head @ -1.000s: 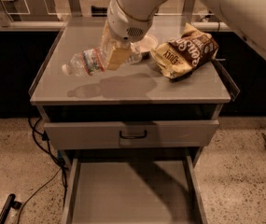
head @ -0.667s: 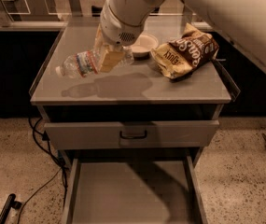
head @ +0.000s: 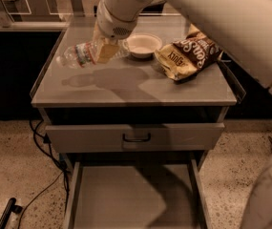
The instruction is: Pick water bottle from middle drawer and place on counter
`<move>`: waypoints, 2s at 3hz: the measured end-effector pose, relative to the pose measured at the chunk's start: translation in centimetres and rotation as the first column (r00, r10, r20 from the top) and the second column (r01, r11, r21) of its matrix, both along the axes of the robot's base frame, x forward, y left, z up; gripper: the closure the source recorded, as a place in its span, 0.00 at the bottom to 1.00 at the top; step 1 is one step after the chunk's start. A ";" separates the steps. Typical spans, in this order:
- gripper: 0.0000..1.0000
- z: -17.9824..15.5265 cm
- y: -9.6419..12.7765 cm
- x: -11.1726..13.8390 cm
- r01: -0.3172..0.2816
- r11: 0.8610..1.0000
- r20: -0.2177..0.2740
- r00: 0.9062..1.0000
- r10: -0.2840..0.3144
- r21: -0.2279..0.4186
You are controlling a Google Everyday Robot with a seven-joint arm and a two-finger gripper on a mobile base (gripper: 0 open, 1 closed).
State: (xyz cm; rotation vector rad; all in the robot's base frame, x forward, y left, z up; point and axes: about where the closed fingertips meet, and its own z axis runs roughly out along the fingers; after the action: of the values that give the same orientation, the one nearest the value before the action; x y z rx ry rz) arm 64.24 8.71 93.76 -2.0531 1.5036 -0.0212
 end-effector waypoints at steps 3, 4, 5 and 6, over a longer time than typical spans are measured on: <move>1.00 -2.6 -5.7 1.6 0.201 0.971 0.007 0.979 -0.203 0.128; 1.00 -6.1 -6.6 1.1 0.247 0.966 -0.047 0.969 -0.244 0.074; 1.00 -8.5 -7.0 0.5 0.268 0.963 -0.084 0.961 -0.264 0.033; 0.97 -9.6 -6.7 -0.2 0.262 0.965 -0.106 0.960 -0.259 0.009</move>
Offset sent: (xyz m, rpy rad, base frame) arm 0.0145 -0.0790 -0.0178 0.1843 -0.0600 -0.2581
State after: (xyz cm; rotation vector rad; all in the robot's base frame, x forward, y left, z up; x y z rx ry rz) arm 63.99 1.96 84.16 -1.8493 1.8216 0.0000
